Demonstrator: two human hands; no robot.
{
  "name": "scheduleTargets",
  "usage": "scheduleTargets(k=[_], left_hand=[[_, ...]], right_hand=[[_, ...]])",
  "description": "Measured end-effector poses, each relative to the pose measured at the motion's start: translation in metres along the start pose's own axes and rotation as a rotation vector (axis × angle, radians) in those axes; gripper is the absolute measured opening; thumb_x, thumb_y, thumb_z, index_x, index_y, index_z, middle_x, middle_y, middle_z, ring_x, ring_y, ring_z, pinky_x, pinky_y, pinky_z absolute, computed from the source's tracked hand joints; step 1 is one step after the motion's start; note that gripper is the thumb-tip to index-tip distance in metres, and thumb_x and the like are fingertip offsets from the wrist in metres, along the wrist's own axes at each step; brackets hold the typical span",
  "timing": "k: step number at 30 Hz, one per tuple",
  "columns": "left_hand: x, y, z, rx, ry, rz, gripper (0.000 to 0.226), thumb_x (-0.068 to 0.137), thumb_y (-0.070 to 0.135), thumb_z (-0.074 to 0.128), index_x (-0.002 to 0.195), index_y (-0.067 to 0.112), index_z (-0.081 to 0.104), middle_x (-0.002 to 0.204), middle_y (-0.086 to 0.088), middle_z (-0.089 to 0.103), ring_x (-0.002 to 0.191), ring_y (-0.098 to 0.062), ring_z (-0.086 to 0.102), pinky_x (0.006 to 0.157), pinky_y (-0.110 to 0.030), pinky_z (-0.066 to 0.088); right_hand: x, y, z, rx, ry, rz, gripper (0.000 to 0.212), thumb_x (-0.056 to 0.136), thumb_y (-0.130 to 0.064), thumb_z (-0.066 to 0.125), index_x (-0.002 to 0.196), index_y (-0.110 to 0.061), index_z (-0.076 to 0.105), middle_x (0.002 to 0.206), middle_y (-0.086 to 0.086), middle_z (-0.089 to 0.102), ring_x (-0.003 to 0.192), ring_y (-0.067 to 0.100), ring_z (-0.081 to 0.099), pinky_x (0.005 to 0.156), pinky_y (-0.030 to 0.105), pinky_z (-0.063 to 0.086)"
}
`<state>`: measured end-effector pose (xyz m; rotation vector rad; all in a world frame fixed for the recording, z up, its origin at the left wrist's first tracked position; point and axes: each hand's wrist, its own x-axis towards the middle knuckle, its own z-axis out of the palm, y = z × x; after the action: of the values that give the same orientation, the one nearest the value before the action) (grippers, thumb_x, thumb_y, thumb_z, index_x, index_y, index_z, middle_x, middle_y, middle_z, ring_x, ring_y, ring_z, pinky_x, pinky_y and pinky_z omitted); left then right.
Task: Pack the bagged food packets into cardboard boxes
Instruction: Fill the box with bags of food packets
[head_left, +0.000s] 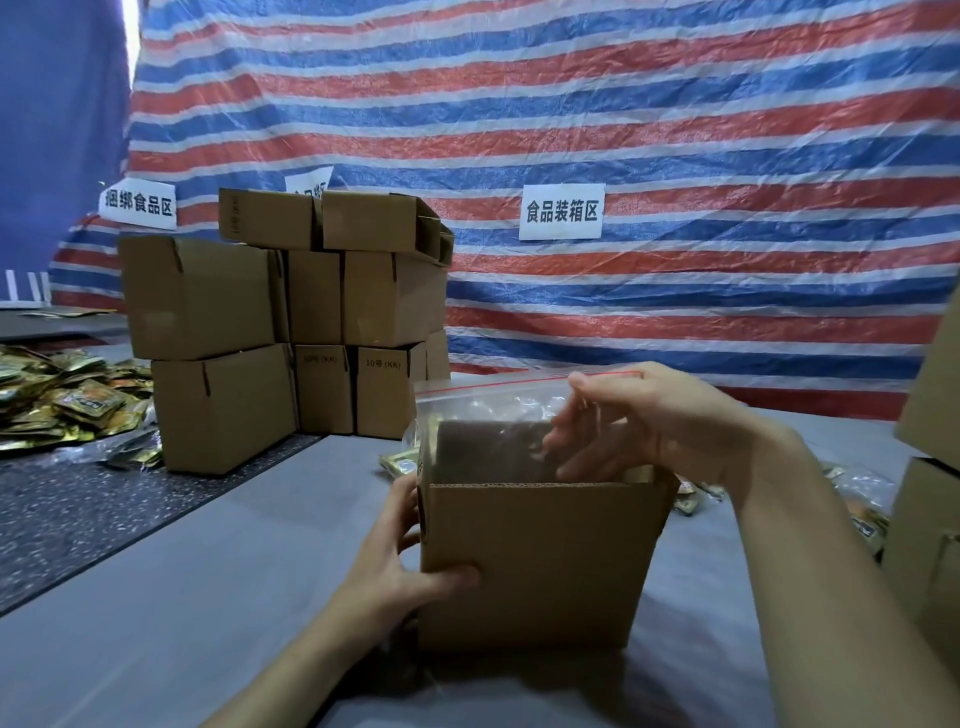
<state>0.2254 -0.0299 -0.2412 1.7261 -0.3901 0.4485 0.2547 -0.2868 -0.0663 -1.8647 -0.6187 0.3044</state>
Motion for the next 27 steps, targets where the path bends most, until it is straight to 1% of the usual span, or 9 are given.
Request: scheduleTargets(k=[2, 6, 9, 15, 19, 22, 23, 25, 27], left_hand=[[0.0, -0.002, 0.001, 0.024, 0.02, 0.011, 0.097, 0.052, 0.042, 0.092, 0.138, 0.04, 0.048, 0.127, 0.011, 0.067, 0.12, -0.011, 0.062, 0.096, -0.025, 0.049], [0.001, -0.003, 0.002, 0.046, 0.04, 0.011, 0.107, 0.047, 0.042, 0.095, 0.141, 0.037, 0.046, 0.128, 0.005, 0.066, 0.122, -0.016, 0.061, 0.105, -0.041, 0.049], [0.001, -0.003, 0.001, 0.056, 0.041, 0.007, 0.104, 0.048, 0.043, 0.094, 0.14, 0.035, 0.048, 0.127, 0.003, 0.066, 0.121, -0.018, 0.061, 0.106, -0.046, 0.049], [0.001, 0.0, 0.002, 0.072, 0.042, 0.008, 0.102, 0.048, 0.05, 0.092, 0.139, 0.036, 0.047, 0.126, 0.009, 0.067, 0.12, -0.012, 0.061, 0.102, -0.033, 0.05], [0.002, 0.001, 0.001, 0.07, 0.043, 0.005, 0.101, 0.05, 0.051, 0.091, 0.139, 0.033, 0.048, 0.126, 0.009, 0.066, 0.121, -0.012, 0.061, 0.102, -0.029, 0.05], [0.001, 0.002, 0.001, 0.082, 0.043, 0.013, 0.101, 0.05, 0.051, 0.09, 0.139, 0.032, 0.048, 0.126, 0.009, 0.066, 0.12, -0.011, 0.061, 0.098, -0.021, 0.05], [0.001, 0.002, 0.001, 0.082, 0.045, 0.014, 0.101, 0.05, 0.051, 0.09, 0.139, 0.032, 0.048, 0.125, 0.011, 0.066, 0.12, -0.01, 0.061, 0.096, -0.019, 0.05], [0.001, 0.002, 0.002, 0.085, 0.053, 0.017, 0.099, 0.05, 0.05, 0.089, 0.138, 0.031, 0.048, 0.123, 0.011, 0.067, 0.119, -0.011, 0.062, 0.095, -0.018, 0.05], [0.001, 0.002, 0.002, 0.091, 0.062, 0.021, 0.098, 0.05, 0.051, 0.089, 0.137, 0.033, 0.049, 0.122, 0.015, 0.067, 0.118, -0.01, 0.062, 0.094, -0.016, 0.05]], right_hand=[[-0.001, 0.001, -0.001, 0.006, 0.019, 0.049, 0.037, 0.103, -0.035, 0.051, 0.096, -0.003, 0.07, 0.098, 0.018, 0.076, 0.083, 0.035, 0.076, 0.06, 0.031, 0.062], [0.008, 0.009, 0.005, -0.263, 0.247, 0.192, 0.031, 0.101, -0.026, 0.06, 0.093, 0.0, 0.074, 0.075, 0.014, 0.071, 0.065, 0.024, 0.075, 0.043, 0.022, 0.048], [0.017, 0.01, 0.013, -0.483, 0.307, 0.231, 0.025, 0.098, -0.028, 0.064, 0.087, -0.011, 0.078, 0.075, 0.006, 0.076, 0.064, 0.014, 0.071, 0.054, 0.024, 0.049], [0.019, 0.007, 0.024, -0.689, 0.304, 0.287, 0.015, 0.085, -0.027, 0.08, 0.094, -0.017, 0.075, 0.088, 0.001, 0.071, 0.084, 0.016, 0.068, 0.075, 0.032, 0.056], [0.008, -0.014, 0.026, -0.714, 0.328, 0.071, 0.022, 0.084, -0.025, 0.082, 0.104, -0.024, 0.072, 0.094, -0.009, 0.067, 0.084, 0.008, 0.064, 0.068, 0.023, 0.052], [0.003, -0.024, 0.031, -0.725, 0.323, -0.102, 0.005, 0.094, -0.032, 0.07, 0.09, -0.033, 0.074, 0.088, -0.013, 0.069, 0.083, 0.005, 0.064, 0.062, 0.017, 0.047], [0.004, -0.024, 0.036, -0.723, 0.277, -0.091, 0.015, 0.098, -0.036, 0.064, 0.086, -0.032, 0.073, 0.089, -0.011, 0.07, 0.083, 0.007, 0.066, 0.065, 0.02, 0.05], [0.011, -0.017, 0.046, -0.724, 0.154, 0.035, 0.032, 0.103, -0.047, 0.05, 0.098, -0.029, 0.076, 0.099, -0.008, 0.071, 0.093, 0.009, 0.066, 0.083, 0.027, 0.052], [0.019, -0.007, 0.055, -0.813, 0.068, 0.209, 0.049, 0.104, -0.057, 0.034, 0.124, -0.028, 0.069, 0.123, -0.006, 0.065, 0.119, 0.015, 0.059, 0.103, 0.033, 0.042]])
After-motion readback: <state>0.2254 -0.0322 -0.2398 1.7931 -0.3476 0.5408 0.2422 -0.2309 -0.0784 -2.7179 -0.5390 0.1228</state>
